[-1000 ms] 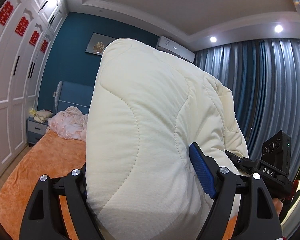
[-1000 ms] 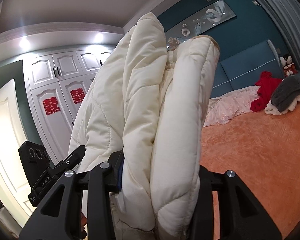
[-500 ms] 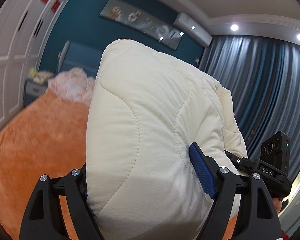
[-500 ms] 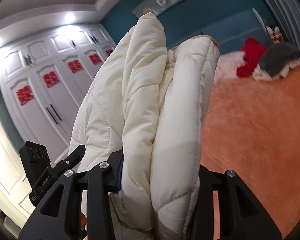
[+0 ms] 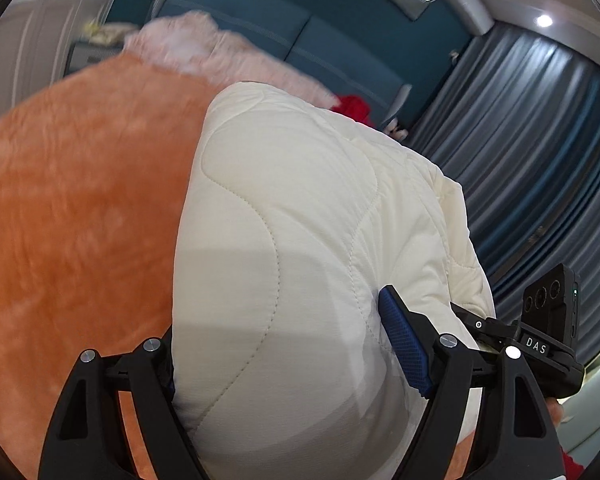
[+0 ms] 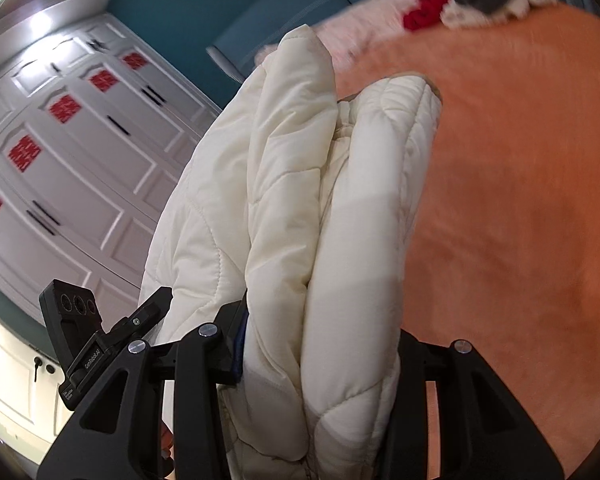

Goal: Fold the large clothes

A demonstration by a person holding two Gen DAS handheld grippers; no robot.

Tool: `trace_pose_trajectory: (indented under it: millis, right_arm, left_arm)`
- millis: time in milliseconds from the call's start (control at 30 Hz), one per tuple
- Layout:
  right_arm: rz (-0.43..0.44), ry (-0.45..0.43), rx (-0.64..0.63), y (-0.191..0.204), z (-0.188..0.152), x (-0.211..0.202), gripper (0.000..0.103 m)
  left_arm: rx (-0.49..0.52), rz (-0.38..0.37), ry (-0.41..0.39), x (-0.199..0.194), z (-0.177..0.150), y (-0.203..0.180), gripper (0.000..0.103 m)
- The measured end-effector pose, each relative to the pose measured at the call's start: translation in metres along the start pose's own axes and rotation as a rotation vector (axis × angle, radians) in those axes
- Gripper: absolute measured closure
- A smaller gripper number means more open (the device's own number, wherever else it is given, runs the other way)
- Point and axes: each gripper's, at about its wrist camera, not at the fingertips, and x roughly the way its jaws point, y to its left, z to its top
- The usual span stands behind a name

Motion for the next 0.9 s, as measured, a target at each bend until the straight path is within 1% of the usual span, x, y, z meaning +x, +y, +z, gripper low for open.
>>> trace_pose_trajectory:
  millis: [100,167,200,233,267,300,367,433,467,500,567,600,633,667,700,733,800,833,867,900]
  right_arm:
    - [-0.030,0.042,0.043,-0.020,-0.011,0.022,0.060]
    - [-0.063,0.077,0.076,-0.033,-0.018,0.036,0.056]
    - [-0.086,0.096,0.102,-0.041,-0.023,0.042,0.052]
    - [-0.082,0.092,0.124,-0.046,-0.027,0.043,0.047]
    - [-0.063,0.074,0.143,-0.051,-0.030,0.040,0.045]
    - [-0.047,0.057,0.159,-0.053,-0.032,0.033,0.042]
    - [-0.036,0.041,0.171,-0.054,-0.034,0.017,0.038]
    - [-0.034,0.025,0.177,-0.057,-0.035,-0.003,0.035]
    - [-0.038,0.013,0.176,-0.058,-0.034,-0.010,0.034]
    - [-0.060,-0.009,0.165,-0.056,-0.032,-0.026,0.034]
    - [-0.128,-0.051,0.116,-0.047,-0.025,-0.042,0.034]
    - [-0.188,-0.092,0.064,-0.035,-0.020,-0.054,0.036]
    - [-0.233,-0.115,0.019,-0.024,-0.016,-0.059,0.046]
    - [-0.273,-0.131,-0.027,-0.014,-0.011,-0.061,0.051]
    - [-0.308,-0.141,-0.083,0.003,-0.002,-0.057,0.060]
    - [-0.325,-0.145,-0.122,0.010,0.004,-0.053,0.071]
    - [-0.340,-0.147,-0.209,0.035,0.013,-0.033,0.077]
    - [-0.346,-0.151,-0.253,0.048,0.018,-0.020,0.078]
    - [-0.349,-0.152,-0.279,0.056,0.020,-0.011,0.078]
    - [-0.351,-0.147,-0.304,0.063,0.022,0.004,0.078]
  left_arm:
    - [-0.035,0.027,0.050,0.020,-0.014,0.016,0.026]
    - [-0.068,0.063,0.093,0.035,-0.027,0.028,0.026]
    - [-0.082,0.078,0.112,0.041,-0.032,0.033,0.026]
    - [-0.096,0.095,0.133,0.047,-0.037,0.040,0.026]
    - [-0.116,0.098,0.141,0.049,-0.044,0.047,0.024]
    - [-0.123,0.095,0.129,0.049,-0.047,0.050,0.022]
    - [-0.135,0.100,0.111,0.039,-0.050,0.052,0.022]
    - [-0.123,0.121,0.091,0.023,-0.048,0.052,0.022]
    - [-0.113,0.128,0.085,0.018,-0.048,0.051,0.024]
    - [-0.094,0.151,0.071,0.006,-0.046,0.050,0.024]
    - [-0.054,0.212,0.061,-0.008,-0.037,0.049,0.024]
    - [-0.030,0.249,0.049,-0.016,-0.029,0.043,0.024]
    - [-0.002,0.280,0.037,-0.024,-0.020,0.036,0.024]
    - [0.018,0.306,0.014,-0.030,-0.013,0.028,0.027]
    - [0.035,0.333,-0.003,-0.031,-0.005,0.022,0.030]
    - [0.060,0.363,-0.018,-0.030,0.003,0.012,0.033]
    - [0.117,0.404,-0.025,-0.018,0.021,-0.010,0.049]
    - [0.128,0.415,-0.022,-0.009,0.028,-0.017,0.052]
    - [0.132,0.411,-0.017,0.001,0.033,-0.022,0.059]
    - [0.135,0.412,-0.008,0.014,0.037,-0.027,0.062]
